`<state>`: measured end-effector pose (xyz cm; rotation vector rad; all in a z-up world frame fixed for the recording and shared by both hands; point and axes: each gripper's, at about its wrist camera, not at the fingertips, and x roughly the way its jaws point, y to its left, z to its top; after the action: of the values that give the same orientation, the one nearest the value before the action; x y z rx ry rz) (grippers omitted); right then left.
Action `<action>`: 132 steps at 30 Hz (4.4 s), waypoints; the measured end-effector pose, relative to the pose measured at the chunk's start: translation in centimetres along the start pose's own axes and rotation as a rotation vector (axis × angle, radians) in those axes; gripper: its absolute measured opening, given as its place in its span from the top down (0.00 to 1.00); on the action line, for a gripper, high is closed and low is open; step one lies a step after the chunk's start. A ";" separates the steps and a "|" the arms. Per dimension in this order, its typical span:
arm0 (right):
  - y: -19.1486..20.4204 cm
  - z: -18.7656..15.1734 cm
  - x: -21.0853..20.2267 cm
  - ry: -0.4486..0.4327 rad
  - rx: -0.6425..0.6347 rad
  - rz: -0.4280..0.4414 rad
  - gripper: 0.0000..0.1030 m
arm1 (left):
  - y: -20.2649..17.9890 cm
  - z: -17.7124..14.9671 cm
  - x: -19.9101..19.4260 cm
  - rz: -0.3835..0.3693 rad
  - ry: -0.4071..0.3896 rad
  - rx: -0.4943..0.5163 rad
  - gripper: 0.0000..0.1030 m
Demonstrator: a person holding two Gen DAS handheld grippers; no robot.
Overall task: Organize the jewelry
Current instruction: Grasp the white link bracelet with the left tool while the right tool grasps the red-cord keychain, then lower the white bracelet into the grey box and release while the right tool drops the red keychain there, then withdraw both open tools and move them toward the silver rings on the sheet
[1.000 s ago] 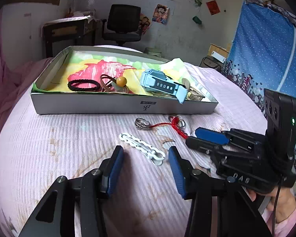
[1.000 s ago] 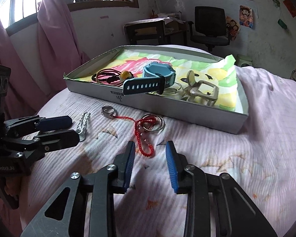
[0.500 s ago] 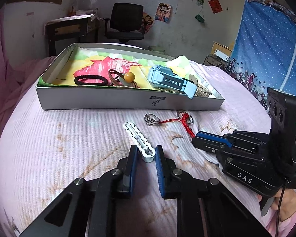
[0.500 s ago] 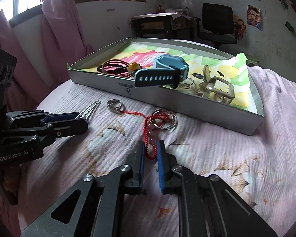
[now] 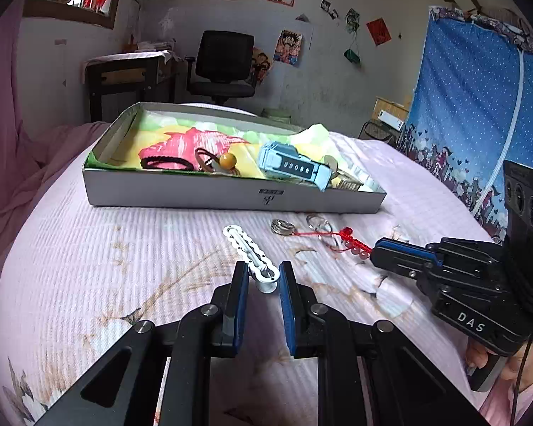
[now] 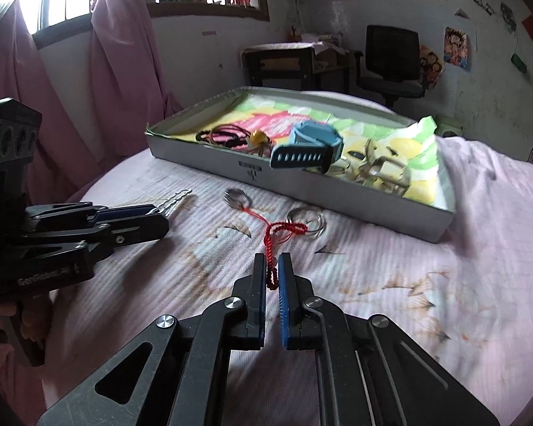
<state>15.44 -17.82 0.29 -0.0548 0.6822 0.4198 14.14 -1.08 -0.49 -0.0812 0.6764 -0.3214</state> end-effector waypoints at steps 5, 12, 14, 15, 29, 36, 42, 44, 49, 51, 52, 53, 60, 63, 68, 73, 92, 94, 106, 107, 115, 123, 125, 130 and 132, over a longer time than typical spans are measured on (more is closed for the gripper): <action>-0.1 0.5 -1.9 -0.039 -0.012 -0.024 0.95 | -0.2 0.0 -0.5 -0.006 -0.021 0.009 0.84; -0.2 2.0 -4.3 -0.112 -0.015 -0.032 0.95 | -0.5 0.1 -1.2 -0.021 -0.056 0.006 0.84; -0.4 2.4 -4.9 -0.133 -0.009 -0.031 0.95 | -0.5 0.2 -1.4 -0.026 -0.068 0.006 0.84; -0.5 2.5 -5.1 -0.141 -0.007 -0.031 0.95 | -0.5 0.4 -1.5 -0.027 -0.075 0.009 0.84; -2.7 5.9 -4.2 -0.313 0.071 -0.105 0.95 | -0.1 6.4 0.3 -0.028 -0.196 -0.004 0.84; -3.4 7.7 -0.5 -0.314 0.070 -0.100 0.96 | 1.1 7.4 3.5 -0.033 -0.144 -0.050 0.84; -3.5 7.7 2.1 -0.283 0.085 -0.094 0.96 | 2.7 8.1 4.5 -0.021 -0.128 -0.106 0.84; -3.5 8.2 2.4 -0.294 0.087 -0.095 0.96 | 3.1 8.2 4.6 -0.022 -0.130 -0.118 0.84; -3.6 9.1 2.2 -0.328 0.098 -0.094 0.96 | 3.8 8.1 4.9 -0.015 -0.121 -0.141 0.84; -3.4 9.4 2.3 -0.339 0.096 -0.096 0.96 | 4.2 8.1 5.0 -0.008 -0.114 -0.158 0.84; -3.3 9.4 2.4 -0.343 0.095 -0.100 0.96 | 4.4 8.1 5.1 -0.006 -0.109 -0.167 0.84; -3.3 9.4 2.5 -0.348 0.096 -0.104 0.96 | 4.7 8.2 5.2 -0.001 -0.104 -0.175 0.84; -4.2 9.0 3.6 -0.318 0.133 -0.108 0.96 | 5.3 8.1 6.4 0.029 -0.044 -0.196 0.84; -4.3 8.8 4.3 -0.276 0.132 -0.101 0.96 | 5.4 8.0 6.6 0.034 -0.029 -0.194 0.84; -4.1 8.5 5.5 -0.196 0.114 -0.099 0.96 | 5.3 7.9 6.6 0.035 -0.011 -0.182 0.83; -4.2 8.1 6.3 -0.143 0.120 -0.098 0.96 | 5.0 7.9 6.6 0.038 -0.005 -0.165 0.83; -4.9 6.7 2.4 -0.249 0.170 -0.126 0.54 | 4.4 7.4 3.4 0.064 -0.109 -0.148 0.25; -4.9 6.3 1.6 -0.270 0.174 -0.140 0.46 | 4.1 7.1 2.7 0.079 -0.128 -0.139 0.19; -5.8 3.3 -2.2 -0.335 0.228 -0.199 0.02 | 2.3 4.9 -0.7 0.161 -0.220 -0.053 0.01; -5.8 3.2 -2.4 -0.338 0.227 -0.198 0.01 | 2.1 4.7 -1.0 0.163 -0.225 -0.045 0.01; -4.9 1.9 -3.8 -0.319 0.194 -0.197 0.01 | 0.3 3.1 -2.6 0.200 -0.226 0.063 0.01; -4.4 0.0 -4.9 -0.276 0.191 -0.194 0.01 | -0.6 1.6 -3.6 0.196 -0.190 0.111 0.01; -4.3 -0.4 -5.0 -0.265 0.194 -0.203 0.01 | -0.7 1.5 -3.7 0.187 -0.183 0.110 0.01; -4.2 -0.9 -5.2 -0.242 0.192 -0.205 0.01 | -0.8 1.2 -3.4 0.170 -0.162 0.104 0.01; -4.2 -1.1 -5.1 -0.231 0.187 -0.205 0.01 | -0.8 1.1 -3.2 0.165 -0.153 0.102 0.01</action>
<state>12.92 -23.64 2.26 0.0985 0.4796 0.1604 12.33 -0.87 2.45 0.0465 0.5107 -0.1886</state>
